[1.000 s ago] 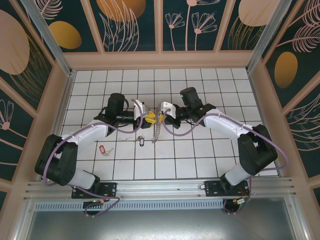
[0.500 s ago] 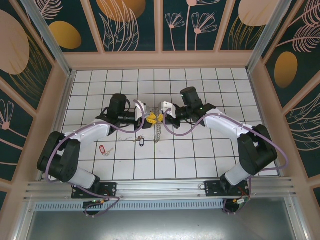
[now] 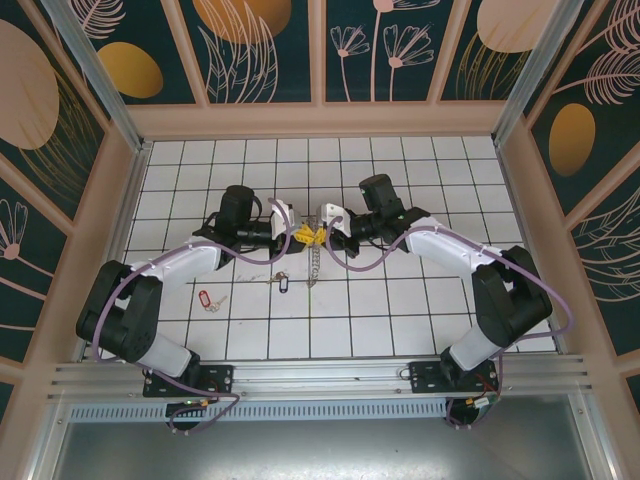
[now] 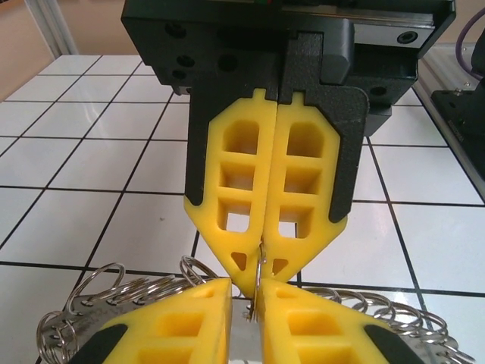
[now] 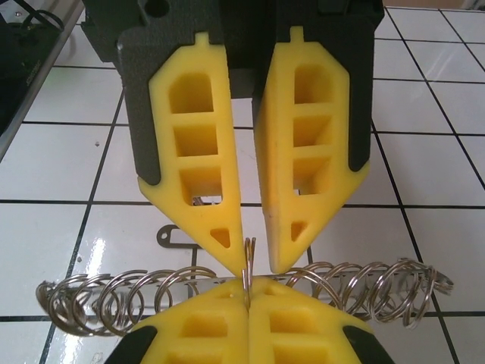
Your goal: Put the keys on the keyring
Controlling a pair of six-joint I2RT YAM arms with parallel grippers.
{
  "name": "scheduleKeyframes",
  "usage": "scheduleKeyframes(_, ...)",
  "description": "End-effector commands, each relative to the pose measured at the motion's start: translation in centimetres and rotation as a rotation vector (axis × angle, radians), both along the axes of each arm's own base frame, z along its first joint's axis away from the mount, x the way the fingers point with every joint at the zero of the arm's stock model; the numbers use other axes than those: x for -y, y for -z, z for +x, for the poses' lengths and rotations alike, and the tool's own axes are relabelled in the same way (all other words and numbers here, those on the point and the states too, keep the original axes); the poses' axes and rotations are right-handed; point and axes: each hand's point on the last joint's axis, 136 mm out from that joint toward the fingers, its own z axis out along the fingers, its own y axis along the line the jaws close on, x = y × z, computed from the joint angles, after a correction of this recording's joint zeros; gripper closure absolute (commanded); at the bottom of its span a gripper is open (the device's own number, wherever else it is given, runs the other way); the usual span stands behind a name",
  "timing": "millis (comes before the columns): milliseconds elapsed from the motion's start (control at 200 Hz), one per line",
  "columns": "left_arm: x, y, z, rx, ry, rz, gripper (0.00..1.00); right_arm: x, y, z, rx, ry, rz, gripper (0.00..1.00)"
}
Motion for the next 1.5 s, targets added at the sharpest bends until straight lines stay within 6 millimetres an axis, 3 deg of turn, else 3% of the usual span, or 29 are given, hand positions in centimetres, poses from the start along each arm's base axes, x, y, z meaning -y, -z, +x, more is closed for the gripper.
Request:
scheduleKeyframes(0, 0.3, 0.0, 0.2, 0.029, 0.01, 0.021, 0.8, -0.9, -2.6, 0.5, 0.048, -0.038, 0.079, 1.0)
scheduleKeyframes(335, 0.3, 0.3, 0.3, 0.022, 0.014, 0.034, 0.81, -1.0, -3.0, 0.5, 0.041, -0.038, 0.097, 1.0)
scheduleKeyframes(495, 0.5, 0.3, 0.2, 0.014, 0.032, 0.038, 1.0, -1.0, -3.5, 0.4, 0.043, -0.037, 0.107, 1.0)
scheduleKeyframes(581, 0.6, 0.3, 0.0, 0.003, 0.05, 0.029, 1.0, -0.9, -3.5, 0.5, 0.046, -0.023, 0.102, 1.0)
scheduleKeyframes(766, 0.9, -0.6, 0.2, -0.006, 0.033, -0.028, 1.0, -0.3, -2.6, 0.6, 0.069, 0.008, 0.08, 0.88)
scheduleKeyframes(1041, 0.9, -1.8, 0.2, 0.017, 0.028, -0.055, 1.0, 0.4, -1.6, 0.7, 0.094, 0.041, 0.06, 0.86)
scheduleKeyframes(1181, 0.9, -1.9, 0.1, 0.022, 0.027, -0.057, 1.0, 0.6, -1.8, 0.8, 0.107, 0.052, 0.07, 0.88)
scheduleKeyframes(1326, 0.8, -1.9, 0.2, 0.028, 0.021, -0.054, 1.0, 0.7, -2.1, 1.0, 0.116, 0.061, 0.074, 1.0)
scheduleKeyframes(1461, 0.6, -1.1, 0.3, 0.026, 0.013, -0.019, 1.0, 0.6, -2.4, 0.9, 0.115, 0.051, 0.082, 1.0)
scheduleKeyframes(1496, 0.6, -0.9, 0.3, 0.023, 0.018, -0.008, 0.93, 0.5, -2.6, 0.9, 0.112, 0.048, 0.089, 1.0)
